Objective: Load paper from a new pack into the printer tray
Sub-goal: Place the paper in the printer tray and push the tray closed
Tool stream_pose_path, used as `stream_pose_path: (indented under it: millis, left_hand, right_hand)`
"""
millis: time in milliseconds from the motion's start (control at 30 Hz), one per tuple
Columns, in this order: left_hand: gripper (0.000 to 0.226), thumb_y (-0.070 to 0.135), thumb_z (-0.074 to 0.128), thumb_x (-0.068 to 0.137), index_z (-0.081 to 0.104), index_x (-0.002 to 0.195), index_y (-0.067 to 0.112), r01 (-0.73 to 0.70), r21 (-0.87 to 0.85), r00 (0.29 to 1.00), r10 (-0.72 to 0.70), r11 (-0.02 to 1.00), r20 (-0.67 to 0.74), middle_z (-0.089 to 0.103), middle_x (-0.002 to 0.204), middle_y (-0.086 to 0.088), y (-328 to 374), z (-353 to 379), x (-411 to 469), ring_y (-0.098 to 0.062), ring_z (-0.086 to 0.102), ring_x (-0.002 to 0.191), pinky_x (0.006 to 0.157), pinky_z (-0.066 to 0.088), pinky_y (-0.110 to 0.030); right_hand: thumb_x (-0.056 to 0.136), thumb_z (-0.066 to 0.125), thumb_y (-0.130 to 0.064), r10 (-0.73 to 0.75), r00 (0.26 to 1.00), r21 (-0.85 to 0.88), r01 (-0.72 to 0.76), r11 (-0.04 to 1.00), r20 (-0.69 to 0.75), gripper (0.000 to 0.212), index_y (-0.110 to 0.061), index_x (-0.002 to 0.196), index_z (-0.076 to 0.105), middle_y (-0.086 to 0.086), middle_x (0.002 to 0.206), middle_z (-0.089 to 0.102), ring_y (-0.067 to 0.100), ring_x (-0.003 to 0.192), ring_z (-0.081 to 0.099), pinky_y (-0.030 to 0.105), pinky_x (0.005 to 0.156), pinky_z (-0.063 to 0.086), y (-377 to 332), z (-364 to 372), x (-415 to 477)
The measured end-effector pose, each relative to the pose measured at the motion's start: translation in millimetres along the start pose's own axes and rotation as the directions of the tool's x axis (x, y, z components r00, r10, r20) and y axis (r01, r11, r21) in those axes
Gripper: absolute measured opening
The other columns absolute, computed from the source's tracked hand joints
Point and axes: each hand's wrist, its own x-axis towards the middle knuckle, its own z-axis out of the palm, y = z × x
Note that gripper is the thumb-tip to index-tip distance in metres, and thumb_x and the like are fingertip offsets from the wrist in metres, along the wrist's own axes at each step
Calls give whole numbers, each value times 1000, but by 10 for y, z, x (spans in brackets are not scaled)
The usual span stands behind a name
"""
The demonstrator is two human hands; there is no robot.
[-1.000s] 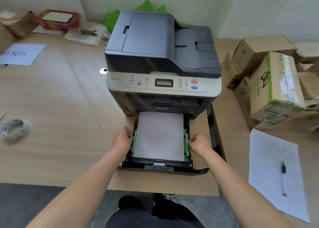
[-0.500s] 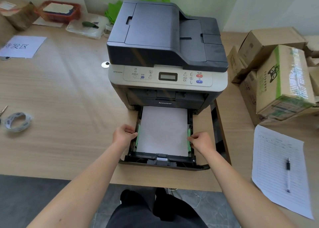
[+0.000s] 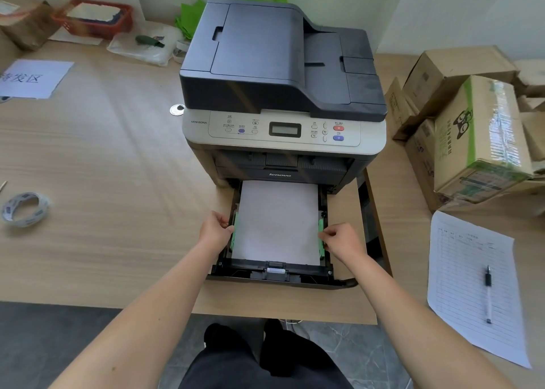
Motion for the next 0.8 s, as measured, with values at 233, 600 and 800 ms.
stream_pose_path:
  millis: [233, 600, 800]
  left_hand:
    - [34, 35, 63, 88, 57, 108, 8, 28, 61, 996, -33, 998, 78, 62, 101, -7, -116, -271, -9, -27, 61, 95, 88, 51, -39]
    - [54, 41, 30, 101, 65, 99, -1, 275, 431, 806, -451, 859, 385, 57, 123, -20, -150, -776, -103, -30, 71, 72, 64, 61, -35]
    - [34, 25, 49, 98, 51, 101, -9, 450, 90, 805, -447, 889, 389, 46, 124, -24, -228, -730, -133, -42, 61, 86, 72, 59, -54]
  right_hand:
    - [99, 46, -33, 34, 999, -148, -32, 988, 10, 42, -6, 130, 55, 12, 130, 59, 27, 114, 57, 33, 93, 46, 108, -255, -77]
    - [100, 44, -33, 500, 779, 26, -548, 836, 378, 53, 6, 135, 42, 25, 111, 61, 36, 71, 74, 37, 56, 61, 431, -343, -349]
    - [93, 57, -8, 489, 833, 144, -534, 833, 257, 23, 8, 110, 52, 22, 115, 60, 38, 74, 72, 33, 47, 58, 364, -209, -336]
